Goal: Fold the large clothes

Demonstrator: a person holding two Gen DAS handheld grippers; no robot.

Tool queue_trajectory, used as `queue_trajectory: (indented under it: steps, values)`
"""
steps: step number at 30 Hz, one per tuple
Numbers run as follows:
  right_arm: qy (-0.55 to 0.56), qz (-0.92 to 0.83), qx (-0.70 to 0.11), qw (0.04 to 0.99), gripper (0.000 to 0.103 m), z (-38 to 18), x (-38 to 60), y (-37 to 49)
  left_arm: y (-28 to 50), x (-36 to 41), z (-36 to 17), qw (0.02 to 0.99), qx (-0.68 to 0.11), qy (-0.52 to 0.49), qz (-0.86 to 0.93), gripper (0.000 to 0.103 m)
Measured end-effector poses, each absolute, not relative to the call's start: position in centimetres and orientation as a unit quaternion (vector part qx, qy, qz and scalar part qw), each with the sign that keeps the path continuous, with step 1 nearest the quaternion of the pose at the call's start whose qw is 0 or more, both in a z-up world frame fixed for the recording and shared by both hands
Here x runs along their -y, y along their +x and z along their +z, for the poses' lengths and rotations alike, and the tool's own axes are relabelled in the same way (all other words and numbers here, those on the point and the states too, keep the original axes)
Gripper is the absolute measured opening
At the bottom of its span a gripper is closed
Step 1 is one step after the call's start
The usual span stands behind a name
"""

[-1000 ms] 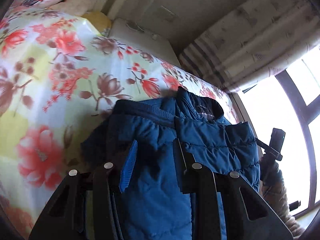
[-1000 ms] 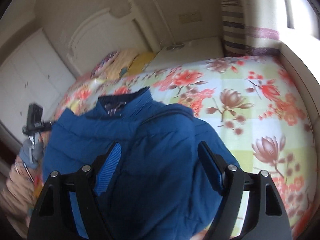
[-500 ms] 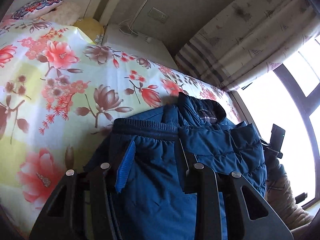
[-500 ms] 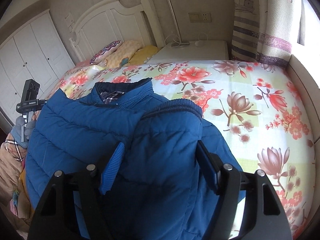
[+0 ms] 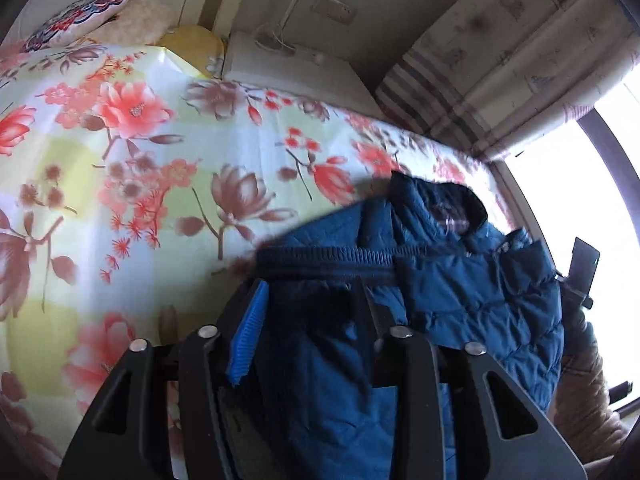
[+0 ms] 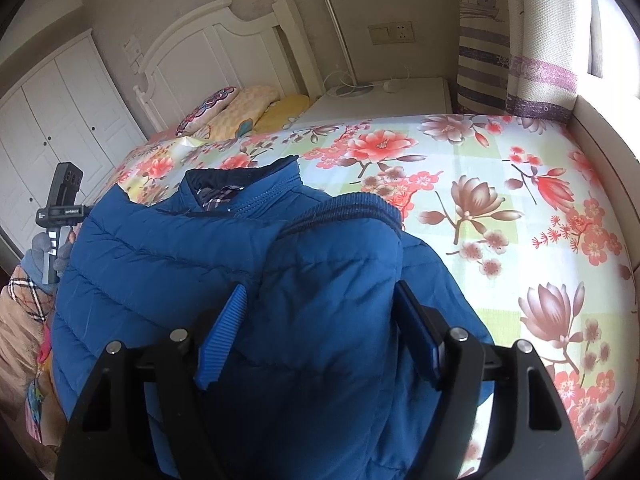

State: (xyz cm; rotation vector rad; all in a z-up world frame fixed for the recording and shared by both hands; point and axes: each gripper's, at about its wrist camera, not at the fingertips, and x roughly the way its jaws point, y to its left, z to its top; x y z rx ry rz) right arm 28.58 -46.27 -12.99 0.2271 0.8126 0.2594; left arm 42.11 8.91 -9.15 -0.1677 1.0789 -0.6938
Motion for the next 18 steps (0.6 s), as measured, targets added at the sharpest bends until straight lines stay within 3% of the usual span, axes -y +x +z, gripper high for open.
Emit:
queue_trajectory:
  steps: [1,6,7,8,9,10,11,12,18]
  values:
    - [0.112,0.126,-0.393,0.904,0.075,-13.0,46.3,28.6,42.0,-8.6,-9.4,0.789,-0.505,-0.086,-0.34,0.096]
    - [0.113,0.12,-0.39,0.906,0.075,-13.2,46.2,28.4,40.7,-6.7,-9.7,0.81,-0.478,-0.048,-0.338,0.095]
    - [0.111,0.118,-0.39,0.907,0.075,-13.1,46.1,28.4,40.5,-6.8,-9.3,0.819,-0.464,-0.049,-0.332,0.09]
    - [0.106,0.115,-0.389,0.908,0.073,-13.0,46.0,28.3,40.3,-7.1,-9.0,0.828,-0.454,-0.05,-0.325,0.074]
    - [0.099,0.113,-0.388,0.909,0.059,-12.8,45.9,28.2,40.0,-7.4,-8.7,0.842,-0.44,-0.045,-0.309,0.061]
    - [0.083,0.109,-0.38,0.915,0.038,-12.3,45.5,27.9,39.5,-8.0,-8.0,0.863,-0.419,-0.035,-0.279,0.038]
    - [0.06,0.094,-0.364,0.925,0.01,-11.4,45.1,27.2,39.1,-8.4,-7.5,0.87,-0.407,-0.038,-0.276,0.022]
    - [0.048,0.081,-0.348,0.933,0.005,-10.5,44.8,26.5,37.9,-8.9,-6.4,0.879,-0.386,-0.041,-0.279,0.021]
    - [0.007,0.082,-0.206,0.975,0.004,-0.5,42.1,17.5,30.5,-10.6,2.6,0.904,-0.282,-0.056,-0.317,0.02]
